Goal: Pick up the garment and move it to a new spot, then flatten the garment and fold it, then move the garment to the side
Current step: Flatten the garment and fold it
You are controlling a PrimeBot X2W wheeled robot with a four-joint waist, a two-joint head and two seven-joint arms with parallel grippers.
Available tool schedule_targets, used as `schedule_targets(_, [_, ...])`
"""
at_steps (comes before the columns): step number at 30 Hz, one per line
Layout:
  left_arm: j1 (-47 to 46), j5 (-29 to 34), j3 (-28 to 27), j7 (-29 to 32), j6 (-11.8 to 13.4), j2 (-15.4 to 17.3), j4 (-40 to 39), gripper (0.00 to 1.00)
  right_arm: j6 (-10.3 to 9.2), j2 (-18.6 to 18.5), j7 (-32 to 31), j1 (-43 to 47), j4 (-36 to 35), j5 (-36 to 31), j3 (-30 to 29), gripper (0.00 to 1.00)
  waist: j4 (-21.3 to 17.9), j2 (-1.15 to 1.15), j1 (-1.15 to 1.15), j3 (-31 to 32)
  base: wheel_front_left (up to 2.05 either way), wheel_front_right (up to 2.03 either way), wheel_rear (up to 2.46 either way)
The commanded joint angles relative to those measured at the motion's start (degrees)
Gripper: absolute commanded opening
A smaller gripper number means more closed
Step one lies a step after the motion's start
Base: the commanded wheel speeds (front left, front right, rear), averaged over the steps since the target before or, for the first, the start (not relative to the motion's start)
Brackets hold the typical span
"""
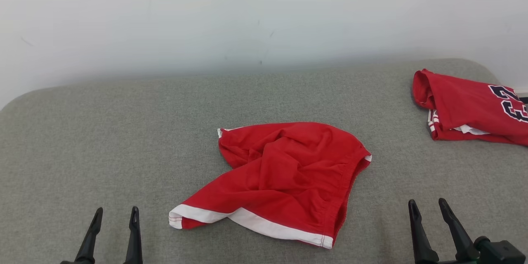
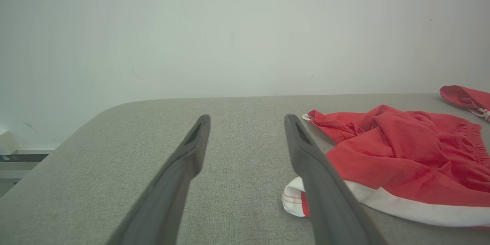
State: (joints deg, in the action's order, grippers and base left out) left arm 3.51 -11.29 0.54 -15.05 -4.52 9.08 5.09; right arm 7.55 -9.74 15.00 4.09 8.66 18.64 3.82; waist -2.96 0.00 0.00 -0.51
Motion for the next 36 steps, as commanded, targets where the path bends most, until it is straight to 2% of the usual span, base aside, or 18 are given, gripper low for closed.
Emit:
schedule_targets(1, [0.9, 0.7, -0.6, -0.2, -0.3, -0.7, -0.2, 1.0, -0.16, -0.2, 0.2, 0.9, 0.0, 0.2, -0.2, 1.0, 0.1, 0.0, 0.0, 0.1, 0.0, 0.0, 0.0])
schedule_targets(14, [1.4, 2.1, -0.4, -0.2, -2.0, -2.3, 2.2, 1.0, -0.16, -3.7, 0.2, -0.9, 2.4, 0.9, 7.9, 1.0, 0.9, 0.0, 0.0, 0.3, 0.0, 0.0, 0.0])
schedule_targets(24, [-2.6, 0.7, 5.8, -0.2, -2.9, 0.5, 12.7, 1.0, -0.16, -6.6, 0.2, -5.3, 8.1, 3.5, 20.2, 1.0, 1.8, 0.0, 0.0, -1.8, 0.0, 0.0, 0.0])
schedule_targets(36, [-15.0, -4.2, 15.8, -0.2, -2.9, 5.2, 25.2, 1.0, -0.16, -7.6, 0.2, -12.8, 14.1, 7.3, 30.7, 1.0, 1.5, 0.0, 0.0, -5.9, 0.0, 0.0, 0.0])
